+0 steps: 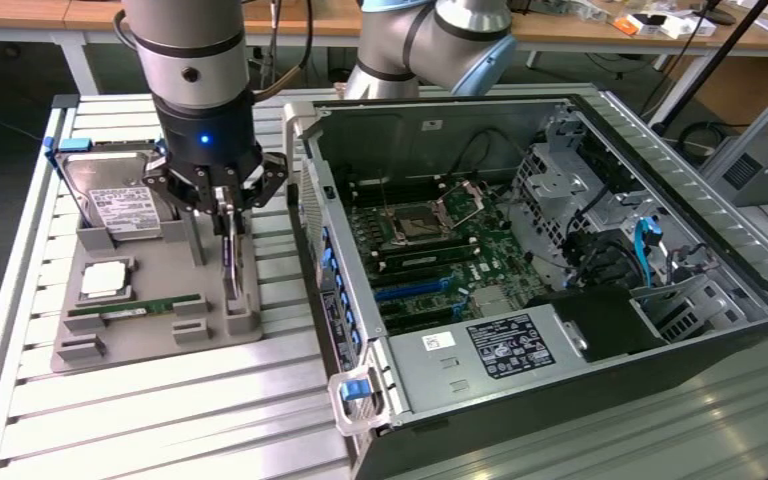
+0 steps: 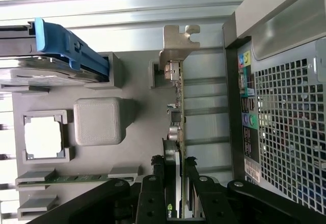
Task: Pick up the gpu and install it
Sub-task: 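Pick up the gpu and move the gpu toward the slot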
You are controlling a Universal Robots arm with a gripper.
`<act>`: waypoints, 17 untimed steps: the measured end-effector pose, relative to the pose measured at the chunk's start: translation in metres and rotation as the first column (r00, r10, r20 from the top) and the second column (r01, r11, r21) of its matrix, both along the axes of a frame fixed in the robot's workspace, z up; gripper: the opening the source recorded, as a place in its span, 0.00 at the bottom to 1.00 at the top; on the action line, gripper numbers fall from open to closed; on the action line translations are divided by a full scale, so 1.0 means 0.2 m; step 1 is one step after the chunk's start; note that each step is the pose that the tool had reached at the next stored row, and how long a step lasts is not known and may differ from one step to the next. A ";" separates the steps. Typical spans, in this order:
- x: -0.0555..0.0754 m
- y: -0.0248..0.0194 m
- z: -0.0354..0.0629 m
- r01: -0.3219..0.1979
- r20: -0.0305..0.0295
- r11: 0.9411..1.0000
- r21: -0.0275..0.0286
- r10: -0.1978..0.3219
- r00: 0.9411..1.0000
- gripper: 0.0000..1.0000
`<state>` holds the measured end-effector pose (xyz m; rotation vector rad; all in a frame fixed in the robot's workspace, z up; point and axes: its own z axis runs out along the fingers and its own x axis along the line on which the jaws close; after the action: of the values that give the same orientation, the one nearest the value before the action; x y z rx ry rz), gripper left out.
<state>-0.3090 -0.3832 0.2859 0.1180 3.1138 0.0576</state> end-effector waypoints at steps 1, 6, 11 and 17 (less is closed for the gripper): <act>0.00 0.000 0.004 0.000 0.000 1.000 0.000 0.000 1.000 0.27; 0.00 0.000 0.019 0.000 0.000 1.000 0.000 0.000 1.000 0.27; 0.00 0.000 0.034 0.000 0.000 1.000 0.000 0.000 1.000 0.27; 0.00 0.000 0.062 0.000 0.000 1.000 0.000 0.000 1.000 0.27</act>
<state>-0.3091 -0.3832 0.2983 0.1179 3.1142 0.0572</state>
